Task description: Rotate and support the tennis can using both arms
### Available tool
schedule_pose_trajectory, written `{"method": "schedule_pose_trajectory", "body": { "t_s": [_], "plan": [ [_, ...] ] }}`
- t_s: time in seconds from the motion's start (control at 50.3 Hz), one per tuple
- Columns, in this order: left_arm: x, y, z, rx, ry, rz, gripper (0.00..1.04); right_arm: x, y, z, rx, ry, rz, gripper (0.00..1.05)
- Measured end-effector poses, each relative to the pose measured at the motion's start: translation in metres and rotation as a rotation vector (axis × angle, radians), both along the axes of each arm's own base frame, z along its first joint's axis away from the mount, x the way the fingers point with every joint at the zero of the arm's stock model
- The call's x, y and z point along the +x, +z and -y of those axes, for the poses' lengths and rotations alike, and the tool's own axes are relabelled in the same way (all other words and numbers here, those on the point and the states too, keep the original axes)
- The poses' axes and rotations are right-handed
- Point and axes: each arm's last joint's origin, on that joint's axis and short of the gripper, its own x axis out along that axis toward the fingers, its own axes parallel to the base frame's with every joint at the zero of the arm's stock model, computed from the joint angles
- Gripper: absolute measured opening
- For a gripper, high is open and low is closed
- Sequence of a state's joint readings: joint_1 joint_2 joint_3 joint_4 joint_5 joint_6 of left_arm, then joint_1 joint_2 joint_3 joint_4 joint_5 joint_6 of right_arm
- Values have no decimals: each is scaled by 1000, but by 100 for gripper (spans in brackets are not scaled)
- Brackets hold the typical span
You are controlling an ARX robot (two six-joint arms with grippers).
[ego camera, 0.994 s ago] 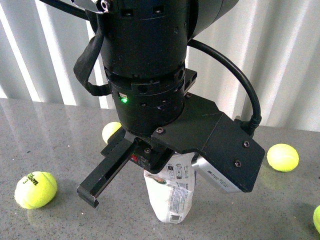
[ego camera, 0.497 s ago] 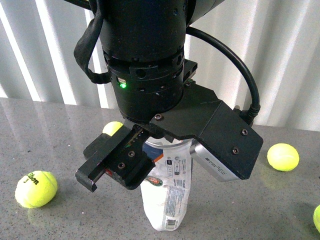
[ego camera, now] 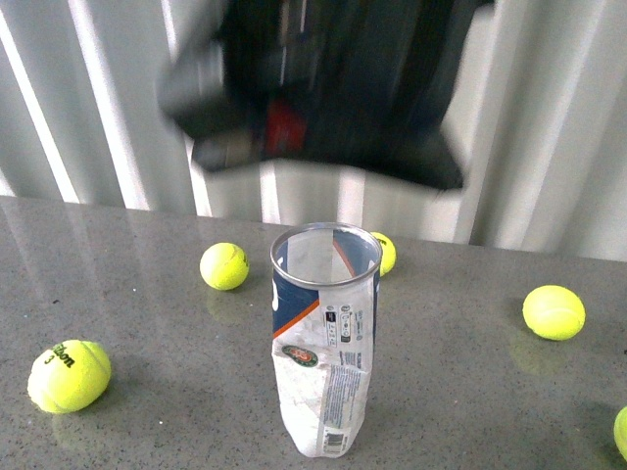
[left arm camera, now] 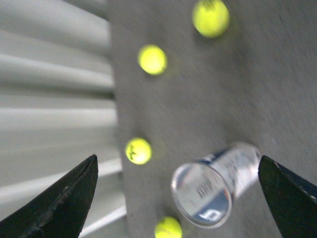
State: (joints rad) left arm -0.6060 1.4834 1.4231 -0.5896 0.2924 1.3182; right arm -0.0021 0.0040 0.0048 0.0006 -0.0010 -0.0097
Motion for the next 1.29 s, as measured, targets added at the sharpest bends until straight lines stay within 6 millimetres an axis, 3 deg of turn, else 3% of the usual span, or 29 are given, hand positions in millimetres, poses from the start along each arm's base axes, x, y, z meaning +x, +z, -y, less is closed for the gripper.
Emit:
{"method": "schedule_pose_trajectory", "body": {
  "t_s": [0.119, 0.199, 0.298, 0.358, 0.437, 0.517, 0.577, 0.756, 0.935, 1.292],
  "plan": [
    [-15, 26, -43, -332, 62, 62, 98, 0, 0, 0, 0, 0, 0, 98],
    [-25, 30, -74, -511, 184, 88, 98, 0, 0, 0, 0, 0, 0, 98],
    [-37, 16, -109, -682, 318, 92, 98, 0, 0, 0, 0, 0, 0, 98],
    [-47, -8, -134, -810, 465, 51, 98, 0, 0, 0, 0, 0, 0, 98],
    [-54, -25, -148, -924, 553, 0, 98, 0, 0, 0, 0, 0, 0, 98],
    [-64, -48, -158, -1094, 919, -7, 84, 0, 0, 0, 0, 0, 0, 98],
    [-71, -64, -165, -1176, 1088, 23, 73, 0, 0, 0, 0, 0, 0, 98],
    [-87, -99, -175, -1252, 1181, 7, 44, 0, 0, 0, 0, 0, 0, 98],
    [-104, -128, -186, -1264, 1165, -13, 5, 0, 0, 0, 0, 0, 0, 98],
    [-124, -157, -190, -1278, 1179, -7, 4, 0, 0, 0, 0, 0, 0, 98]
  ]
}}
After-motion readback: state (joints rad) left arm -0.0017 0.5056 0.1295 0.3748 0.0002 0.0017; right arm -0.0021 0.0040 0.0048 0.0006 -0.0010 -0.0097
